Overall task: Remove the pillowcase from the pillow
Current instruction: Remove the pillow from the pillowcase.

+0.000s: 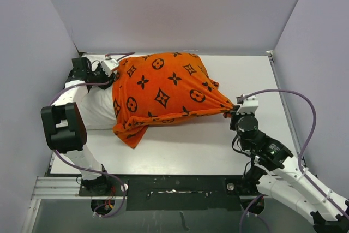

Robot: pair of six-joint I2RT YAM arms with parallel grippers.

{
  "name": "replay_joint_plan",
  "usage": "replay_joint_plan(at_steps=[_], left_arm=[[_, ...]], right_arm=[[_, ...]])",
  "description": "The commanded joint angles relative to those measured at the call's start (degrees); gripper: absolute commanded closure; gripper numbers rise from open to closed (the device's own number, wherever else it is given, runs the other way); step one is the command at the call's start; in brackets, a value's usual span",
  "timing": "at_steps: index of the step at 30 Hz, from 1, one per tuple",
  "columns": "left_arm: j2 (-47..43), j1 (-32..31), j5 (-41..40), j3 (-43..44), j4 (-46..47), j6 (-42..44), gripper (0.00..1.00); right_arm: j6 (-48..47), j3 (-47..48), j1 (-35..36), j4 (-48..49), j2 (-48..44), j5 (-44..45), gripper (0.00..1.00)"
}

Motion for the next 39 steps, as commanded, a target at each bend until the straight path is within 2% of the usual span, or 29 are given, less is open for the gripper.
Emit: replay_joint_plan(at_steps=[1, 4, 6, 7, 8, 10, 12, 13, 14, 16, 17, 18, 21, 23, 25, 27, 30, 33, 37, 39], left_arm=[[7.66, 2.37, -23.15, -6.8, -14.55, 7.06, 1.0], [7.25, 2.48, -23.89, -8.21, -13.15, 8.17, 1.0], [6.52, 2.44, -23.16, -7.46, -13.21, 6.75, 1.0], [6.16, 2.47, -21.76, -5.23, -14.9, 4.7, 1.0], [5.62, 2.66, -18.75, -1.86, -18.04, 2.52, 0.95], [3.45, 3.17, -12.18, 5.51, -26.13, -1.08, 0.67], [0.09, 3.87, -4.47, 12.14, -33.18, -2.21, 0.35], [-1.56, 4.15, -0.84, 15.57, -37.36, -1.23, 0.15], [-3.09, 4.25, 2.78, 18.7, -41.64, 0.4, 0.04], [-6.58, 4.42, 8.81, 23.96, -51.26, 4.82, 0.02], [-9.44, 4.59, 13.49, 26.5, -64.02, 17.45, 0.02], [-10.49, 4.55, 13.67, 25.67, -68.78, 23.93, 0.02], [-15.07, 4.47, 11.07, 17.68, -75.39, 37.39, 0.02], [-18.22, 4.49, 10.6, 12.07, -76.55, 42.71, 0.02], [-21.75, 4.3, 12.81, 7.83, -75.65, 44.41, 0.02], [-25.12, 2.63, 13.24, 3.84, -70.01, 41.22, 0.02], [-30.17, -2.0, 7.74, -4.71, -49.91, 33.04, 0.02], [-32.42, -4.91, 3.82, -10.48, -37.32, 27.84, 0.02], [-28.02, -7.92, -0.21, -13.2, -34.19, 26.25, 0.02], [-23.6, -9.01, -3.46, -15.04, -34.52, 28.5, 0.02]], right_arm=[[2.01, 7.68, -3.7, -8.59, -3.6, 17.75, 1.0], [3.04, 11.13, -4.57, -11.67, -5.62, 22.09, 1.0], [-3.47, 10.81, -4.59, -5.66, -5.46, 16.28, 1.0], [-4.26, 11.11, -4.59, -4.88, -3.77, 12.98, 1.0], [-3.01, 12.05, -4.59, -6.56, -1.1, 10.87, 1.0], [-1.51, 12.51, -4.55, -8.08, 3.59, 6.74, 1.0], [-0.07, 11.81, -4.56, -7.37, 6.5, 3.88, 1.0], [0.56, 11.43, -4.52, -6.77, 7.47, 2.92, 1.0], [1.16, 11.24, -4.55, -6.64, 8.22, 2.4, 1.0], [1.98, 11.38, -4.53, -6.95, 9.73, 2.0, 1.0], [1.63, 11.88, -4.57, -7.41, 10.62, 2.18, 1.0], [1.43, 12.29, -4.65, -7.6, 10.9, 2.17, 1.0], [0.5, 13.34, -4.92, -7.52, 11.38, 1.78, 1.0], [0.14, 14.0, -5.42, -7.68, 11.86, 0.84, 1.0], [0.08, 14.6, -5.77, -8.22, 12.37, -0.08, 1.0], [-0.05, 14.85, -5.84, -8.37, 12.82, -0.91, 1.0], [-0.26, 15.13, -5.91, -8.28, 12.9, -2.14, 1.0], [-0.83, 15.04, -5.98, -8.2, 12.48, -3.19, 1.0], [-1.17, 14.98, -6.25, -8.04, 12.59, -4.03, 1.0], [-1.95, 15.44, -6.65, -7.54, 13.08, -5.07, 1.0]])
